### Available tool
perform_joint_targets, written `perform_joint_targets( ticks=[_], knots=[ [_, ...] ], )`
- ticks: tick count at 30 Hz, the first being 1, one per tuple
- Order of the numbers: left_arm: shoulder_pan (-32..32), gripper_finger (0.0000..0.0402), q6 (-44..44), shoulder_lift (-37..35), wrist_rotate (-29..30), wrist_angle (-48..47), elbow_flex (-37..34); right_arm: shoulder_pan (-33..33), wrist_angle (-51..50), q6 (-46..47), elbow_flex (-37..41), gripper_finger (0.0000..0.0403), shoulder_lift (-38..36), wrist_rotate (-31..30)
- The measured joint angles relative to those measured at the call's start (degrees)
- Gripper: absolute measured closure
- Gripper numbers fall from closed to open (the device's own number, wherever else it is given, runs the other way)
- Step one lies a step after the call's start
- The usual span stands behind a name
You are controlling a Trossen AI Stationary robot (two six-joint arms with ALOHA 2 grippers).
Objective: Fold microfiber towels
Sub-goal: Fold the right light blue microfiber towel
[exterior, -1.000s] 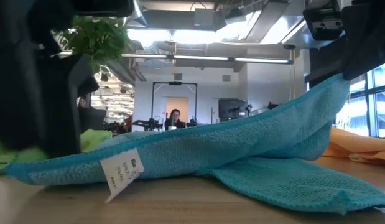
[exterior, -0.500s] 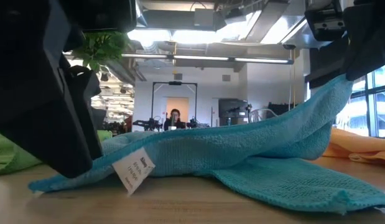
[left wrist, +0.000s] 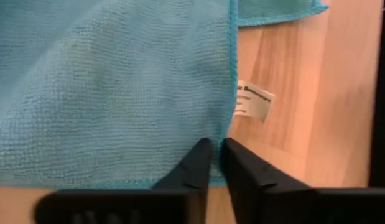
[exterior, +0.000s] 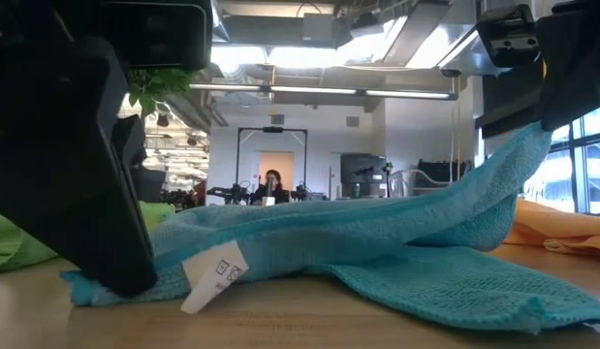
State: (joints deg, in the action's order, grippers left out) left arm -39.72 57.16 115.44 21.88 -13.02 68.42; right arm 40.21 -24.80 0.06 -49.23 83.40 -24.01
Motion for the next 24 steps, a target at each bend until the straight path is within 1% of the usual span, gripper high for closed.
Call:
perform_joint_targets(
  ticks=[2, 6, 9, 10, 13, 16, 18, 20, 21, 23, 24],
  knots=[
    [-0.02, 0.0392, 0.18, -0.09, -1.35, 0.59, 0.03, 0.0, -0.05, -0.05, 0.0, 0.0397, 0.0, 0.0],
    [0.32, 0.0397, -0.13, -0.35, -6.71, -2.84, 2.96, 0.05, 0.01, -0.05, 0.0, 0.0397, 0.0, 0.67],
    [0.48, 0.04, -0.27, -0.63, -10.13, -7.18, 7.79, 0.17, -0.11, 0.0, -0.71, 0.0397, 0.0, 5.54],
    [0.46, 0.04, -0.47, -0.67, -11.07, -9.42, 9.68, 0.17, -0.05, 0.37, -1.16, 0.0397, 0.0, 7.82],
    [0.44, 0.0401, -0.69, -0.7, -12.37, -17.41, 14.7, 0.2, -0.22, 1.26, -2.06, 0.0397, -0.02, 11.61],
    [0.42, 0.0401, -1.32, -0.7, -12.17, -26.82, 19.66, 0.17, -1.17, 1.34, -2.69, 0.0397, -0.02, 13.89],
    [0.45, 0.0401, -1.34, -0.81, -11.46, -31.88, 21.94, 0.17, -4.55, 2.37, -3.8, 0.0397, -0.02, 14.34],
    [0.5, 0.0401, -1.72, -0.81, -9.54, -36.82, 23.61, 0.17, -9.76, 3.98, -5.46, 0.0397, 0.0, 12.83],
    [0.52, 0.0401, -2.25, -0.81, -8.18, -39.53, 24.48, 0.18, -13.04, 4.36, -6.51, 0.0397, 0.0, 10.36],
    [0.85, 0.0401, -3.92, -0.81, -4.78, -45.24, 26.12, 0.24, -19.15, 4.92, -8.64, 0.0397, -0.02, 3.38],
    [1.19, 0.0401, -4.62, -0.81, -2.74, -48.48, 26.72, 0.24, -21.61, 4.83, -9.62, 0.0397, -0.02, -1.11]
  ],
)
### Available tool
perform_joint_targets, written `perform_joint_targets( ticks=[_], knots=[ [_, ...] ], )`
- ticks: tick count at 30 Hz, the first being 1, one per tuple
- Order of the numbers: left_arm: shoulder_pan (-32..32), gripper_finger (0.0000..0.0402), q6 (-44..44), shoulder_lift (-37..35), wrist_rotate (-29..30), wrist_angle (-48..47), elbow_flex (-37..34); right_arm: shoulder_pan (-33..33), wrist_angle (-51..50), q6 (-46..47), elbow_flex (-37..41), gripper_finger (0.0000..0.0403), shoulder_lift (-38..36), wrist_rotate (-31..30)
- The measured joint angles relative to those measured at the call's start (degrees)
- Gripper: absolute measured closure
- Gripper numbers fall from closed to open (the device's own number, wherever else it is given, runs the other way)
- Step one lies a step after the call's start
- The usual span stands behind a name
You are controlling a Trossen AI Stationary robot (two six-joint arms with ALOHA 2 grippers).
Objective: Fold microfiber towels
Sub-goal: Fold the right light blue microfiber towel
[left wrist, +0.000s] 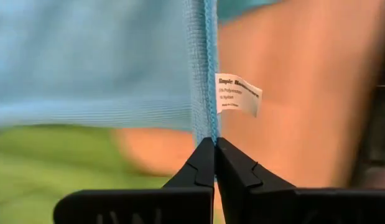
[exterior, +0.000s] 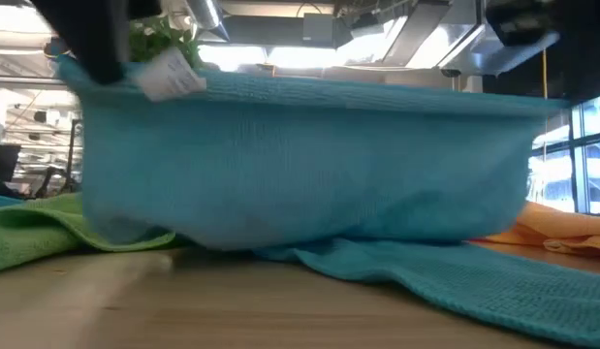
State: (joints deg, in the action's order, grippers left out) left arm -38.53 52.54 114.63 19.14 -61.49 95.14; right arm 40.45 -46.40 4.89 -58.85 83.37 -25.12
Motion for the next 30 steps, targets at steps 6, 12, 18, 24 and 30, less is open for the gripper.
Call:
perform_joint_targets(
  ticks=[6, 12, 18, 24, 30],
  knots=[
    [3.37, 0.0401, -1.68, 0.0, 13.07, -20.76, 3.52, -2.39, -2.96, -7.38, -3.07, 0.0397, -0.02, -20.62],
    [8.04, 0.0401, -4.71, -1.88, 31.34, -28.76, 3.03, -12.01, 0.56, -13.53, -3.21, 0.0397, -0.02, -40.81],
    [13.87, 0.0401, -8.86, -5.73, 38.0, -28.57, 3.29, -21.16, 9.38, -21.86, -3.17, 0.0397, -2.97, -46.08],
    [16.19, 0.0401, -15.84, -11.91, 44.86, -28.56, 3.29, -26.02, 20.93, -34.58, -3.15, 0.0397, -9.99, -44.25],
    [18.4, 0.0401, -22.33, -20.46, 47.77, -28.55, 3.29, -29.34, 35.22, -48.36, -3.18, 0.0397, -18.03, -35.19]
  ],
)
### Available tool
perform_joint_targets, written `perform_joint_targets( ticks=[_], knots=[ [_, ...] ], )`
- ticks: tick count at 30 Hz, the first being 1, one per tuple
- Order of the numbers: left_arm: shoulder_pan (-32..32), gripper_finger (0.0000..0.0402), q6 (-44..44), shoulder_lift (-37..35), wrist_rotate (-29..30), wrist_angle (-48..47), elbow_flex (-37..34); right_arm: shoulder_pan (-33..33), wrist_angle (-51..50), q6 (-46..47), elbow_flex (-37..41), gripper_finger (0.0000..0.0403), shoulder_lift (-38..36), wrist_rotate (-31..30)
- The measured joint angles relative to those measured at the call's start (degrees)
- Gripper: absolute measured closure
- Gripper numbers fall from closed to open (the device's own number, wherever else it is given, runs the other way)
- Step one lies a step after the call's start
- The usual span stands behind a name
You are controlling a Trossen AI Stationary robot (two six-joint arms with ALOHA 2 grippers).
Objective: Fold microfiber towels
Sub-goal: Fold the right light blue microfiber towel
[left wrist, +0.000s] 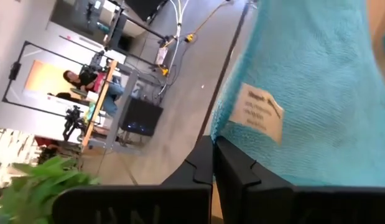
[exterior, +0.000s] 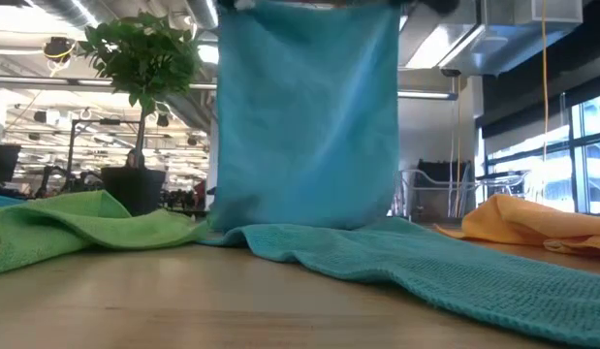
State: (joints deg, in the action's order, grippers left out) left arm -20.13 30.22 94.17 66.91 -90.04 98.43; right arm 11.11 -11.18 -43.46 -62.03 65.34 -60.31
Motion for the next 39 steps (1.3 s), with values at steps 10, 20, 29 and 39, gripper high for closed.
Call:
perform_joint_targets(
  ticks=[10, 20, 29, 39],
  knots=[
    [2.5, 0.0401, -3.6, -9.12, -3.36, 0.51, 0.04, -5.63, -4.1, -0.07, -0.01, 0.0397, -4.43, 11.97],
    [-5.63, 0.0402, 7.75, -2.23, -24.16, 1.05, 0.02, 0.67, -23.9, 19.26, -0.01, 0.0397, -4.26, 23.18],
    [-16.46, 0.0401, 21.7, 1.35, -30.9, 1.75, 0.02, 9.46, -27.23, 30.8, -0.01, 0.0397, -4.23, 51.67],
    [-25.42, 0.0401, 22.55, 2.38, -31.84, 20.49, 0.07, 17.08, -25.51, 44.07, 3.06, 0.0397, -0.85, 64.86]
  ],
)
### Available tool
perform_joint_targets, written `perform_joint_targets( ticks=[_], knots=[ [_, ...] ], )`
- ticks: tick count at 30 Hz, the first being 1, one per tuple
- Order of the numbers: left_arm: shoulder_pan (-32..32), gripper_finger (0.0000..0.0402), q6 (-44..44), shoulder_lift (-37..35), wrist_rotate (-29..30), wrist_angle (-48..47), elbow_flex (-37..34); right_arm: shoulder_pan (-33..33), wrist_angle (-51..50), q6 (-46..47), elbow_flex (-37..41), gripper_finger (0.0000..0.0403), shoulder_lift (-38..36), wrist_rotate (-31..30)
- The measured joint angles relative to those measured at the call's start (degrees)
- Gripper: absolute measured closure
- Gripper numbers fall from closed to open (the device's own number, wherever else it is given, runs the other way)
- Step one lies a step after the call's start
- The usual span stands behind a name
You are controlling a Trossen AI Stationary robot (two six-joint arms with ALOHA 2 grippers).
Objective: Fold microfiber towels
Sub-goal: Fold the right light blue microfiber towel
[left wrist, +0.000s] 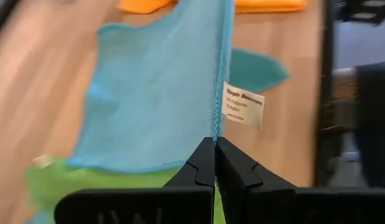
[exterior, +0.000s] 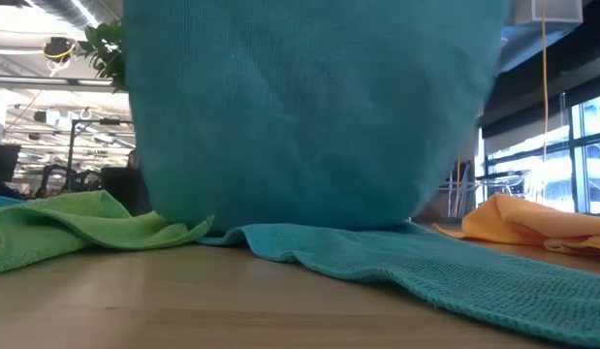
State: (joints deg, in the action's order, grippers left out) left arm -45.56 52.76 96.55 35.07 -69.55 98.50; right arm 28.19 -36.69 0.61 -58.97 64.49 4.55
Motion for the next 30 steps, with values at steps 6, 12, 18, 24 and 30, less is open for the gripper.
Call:
perform_joint_targets(
  ticks=[6, 12, 18, 24, 30],
  knots=[
    [-1.08, 0.0401, -1.13, 8.47, -2.08, 5.53, 0.0, 3.71, 9.29, 5.23, 8.93, 0.0397, 5.84, 6.2],
    [-0.05, 0.0401, -1.64, 16.28, -10.1, 2.32, -0.07, 4.25, 11.91, 5.28, 10.85, 0.0397, 8.65, 4.07],
    [1.81, 0.0401, -0.75, 17.29, -8.27, -9.23, -0.04, 1.52, 10.54, -0.14, 10.01, 0.0397, 7.59, -6.7],
    [4.9, 0.0401, -0.8, 17.05, 1.84, -21.06, -0.12, -6.01, 7.24, -6.83, 10.19, 0.0397, 7.32, -16.89],
    [8.02, 0.0401, -2.72, 16.9, 5.57, -18.93, -3.94, -14.39, 8.93, -9.28, 13.23, 0.0394, 7.32, -17.05]
  ],
)
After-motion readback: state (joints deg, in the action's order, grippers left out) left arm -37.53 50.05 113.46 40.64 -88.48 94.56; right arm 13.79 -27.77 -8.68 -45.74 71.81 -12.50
